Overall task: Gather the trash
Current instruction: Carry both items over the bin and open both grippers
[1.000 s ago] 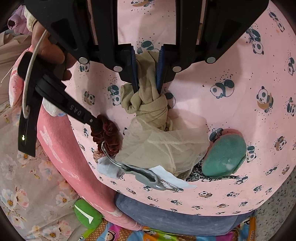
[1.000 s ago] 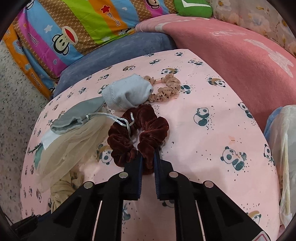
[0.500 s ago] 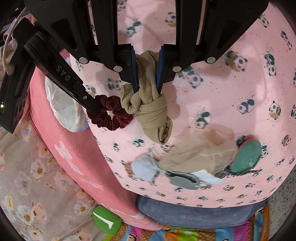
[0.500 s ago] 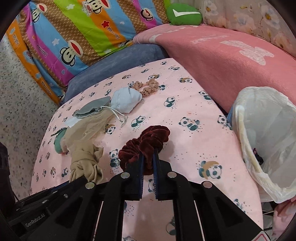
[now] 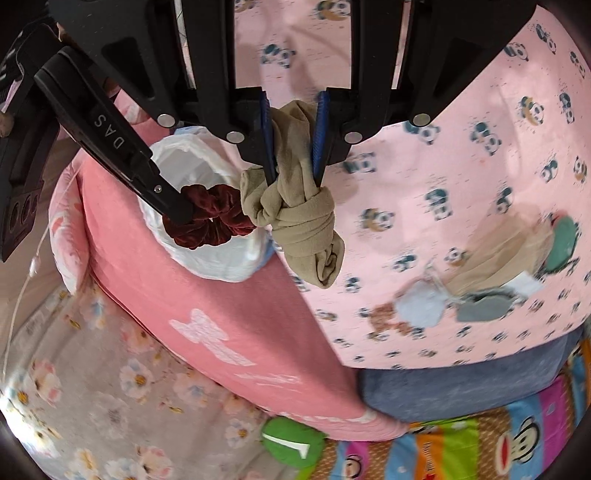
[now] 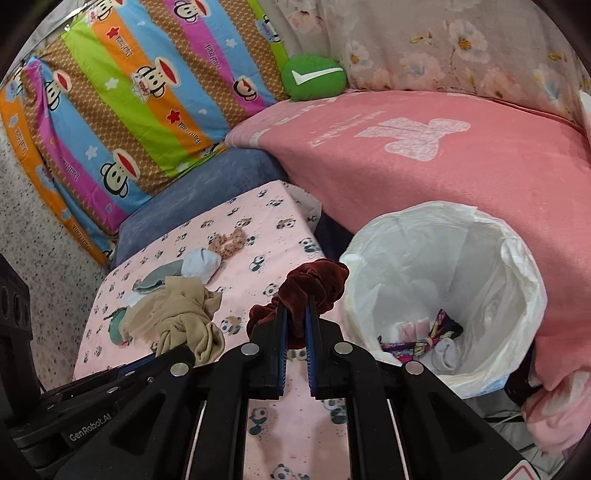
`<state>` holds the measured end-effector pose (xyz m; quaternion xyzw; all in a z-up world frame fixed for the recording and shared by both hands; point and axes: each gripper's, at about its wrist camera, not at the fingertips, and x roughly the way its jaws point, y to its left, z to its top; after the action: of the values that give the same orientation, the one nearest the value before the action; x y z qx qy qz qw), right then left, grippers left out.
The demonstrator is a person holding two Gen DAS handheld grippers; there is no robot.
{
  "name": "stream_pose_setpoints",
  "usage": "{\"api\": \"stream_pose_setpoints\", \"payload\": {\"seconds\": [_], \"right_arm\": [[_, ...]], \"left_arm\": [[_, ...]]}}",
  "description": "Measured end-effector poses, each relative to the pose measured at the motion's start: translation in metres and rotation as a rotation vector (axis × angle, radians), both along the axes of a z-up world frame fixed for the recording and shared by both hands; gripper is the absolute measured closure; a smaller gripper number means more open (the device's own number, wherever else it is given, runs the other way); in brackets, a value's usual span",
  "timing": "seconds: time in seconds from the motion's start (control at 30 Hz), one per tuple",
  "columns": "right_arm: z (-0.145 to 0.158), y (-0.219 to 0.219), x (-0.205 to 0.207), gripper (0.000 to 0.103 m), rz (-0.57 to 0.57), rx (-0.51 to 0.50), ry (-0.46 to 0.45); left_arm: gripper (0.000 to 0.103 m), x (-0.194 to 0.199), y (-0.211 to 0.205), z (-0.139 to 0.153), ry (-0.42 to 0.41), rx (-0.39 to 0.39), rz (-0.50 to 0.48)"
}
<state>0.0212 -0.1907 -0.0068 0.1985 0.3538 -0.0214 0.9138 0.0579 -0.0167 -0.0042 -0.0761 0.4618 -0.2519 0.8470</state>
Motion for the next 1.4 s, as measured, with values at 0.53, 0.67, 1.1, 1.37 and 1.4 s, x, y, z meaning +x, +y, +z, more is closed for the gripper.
{"api": "stream_pose_setpoints", "payload": {"seconds": [0.53,0.67,1.1,1.37,1.4], "right_arm": [[0.003,-0.098,-0.042,0.095,-0.206,0.030,-0.039],[-0.002,-0.112,-0.047,0.095,-0.237,0.040,-0.037],[-0.011,-0.133,-0.053,0.094,-0.278,0.051,-0.030],[-0.013,-0.132,-0.043,0.087,-0.280,0.034,-0.025],[-0.013,-0.130,-0.040,0.085,-0.277,0.031,-0.024]], "left_arm": [[0.085,-0.016,-0.115,0.018,-0.066,0.051,-0.203],[0.085,-0.018,-0.132,0.018,-0.072,0.055,-0.232],[0.081,-0.010,-0.162,0.012,-0.070,0.065,-0.278],[0.041,0.000,-0.152,0.012,-0.092,0.054,-0.197],[0.040,0.001,-0.149,0.012,-0.094,0.055,-0.188]]}}
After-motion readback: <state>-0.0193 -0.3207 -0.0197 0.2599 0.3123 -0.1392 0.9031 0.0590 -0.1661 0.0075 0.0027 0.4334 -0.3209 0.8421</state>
